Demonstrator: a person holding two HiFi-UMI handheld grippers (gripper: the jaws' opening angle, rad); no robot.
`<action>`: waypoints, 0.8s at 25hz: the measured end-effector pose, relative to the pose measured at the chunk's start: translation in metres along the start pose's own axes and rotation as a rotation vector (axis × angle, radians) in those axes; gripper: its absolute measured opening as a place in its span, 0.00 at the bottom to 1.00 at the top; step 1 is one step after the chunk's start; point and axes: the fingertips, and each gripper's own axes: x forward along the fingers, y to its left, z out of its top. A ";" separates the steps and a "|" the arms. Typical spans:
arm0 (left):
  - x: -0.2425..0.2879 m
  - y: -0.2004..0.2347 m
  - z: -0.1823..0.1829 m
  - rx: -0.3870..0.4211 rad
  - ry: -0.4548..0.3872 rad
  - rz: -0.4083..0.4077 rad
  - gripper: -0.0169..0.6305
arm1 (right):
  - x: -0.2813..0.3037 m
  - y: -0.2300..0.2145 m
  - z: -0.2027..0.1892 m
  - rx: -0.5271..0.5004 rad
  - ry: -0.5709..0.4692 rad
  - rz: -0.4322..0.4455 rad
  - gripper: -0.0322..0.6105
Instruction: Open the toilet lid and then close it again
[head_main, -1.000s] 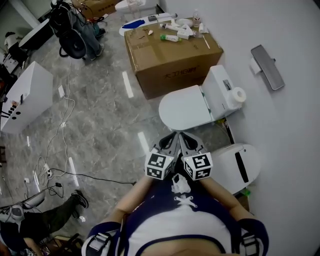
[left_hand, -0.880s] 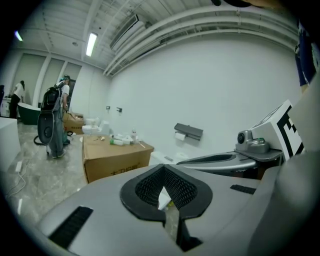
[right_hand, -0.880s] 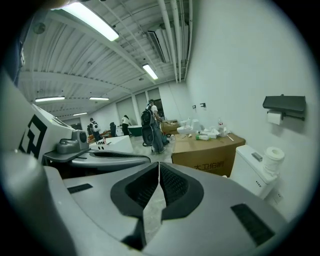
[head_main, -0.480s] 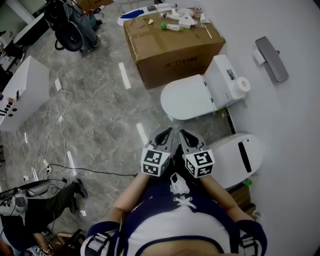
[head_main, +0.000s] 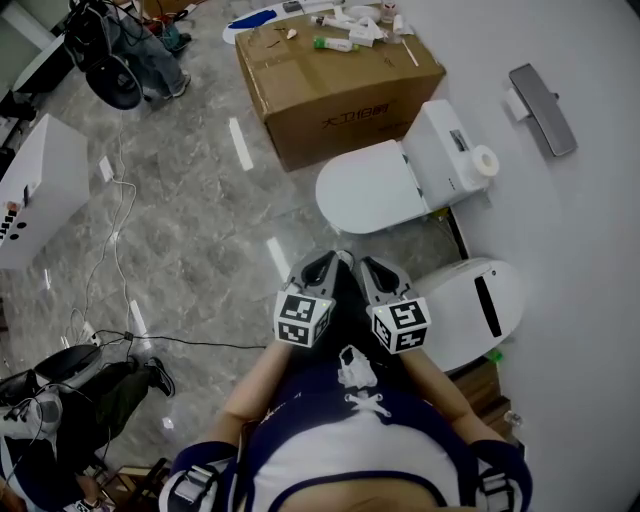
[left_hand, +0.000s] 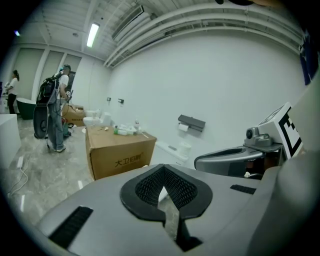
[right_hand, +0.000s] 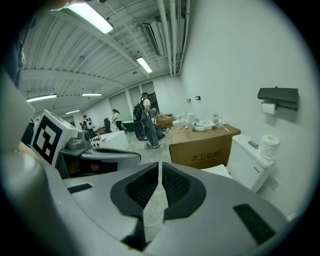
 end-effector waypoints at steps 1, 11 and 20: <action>0.000 0.003 0.001 -0.007 -0.002 0.001 0.04 | 0.003 -0.001 0.000 0.000 0.008 0.002 0.06; 0.033 0.049 0.009 -0.088 0.020 0.022 0.04 | 0.061 -0.009 0.014 -0.026 0.063 0.075 0.06; 0.096 0.088 -0.002 -0.149 0.098 0.003 0.04 | 0.117 -0.040 0.019 -0.011 0.117 0.097 0.06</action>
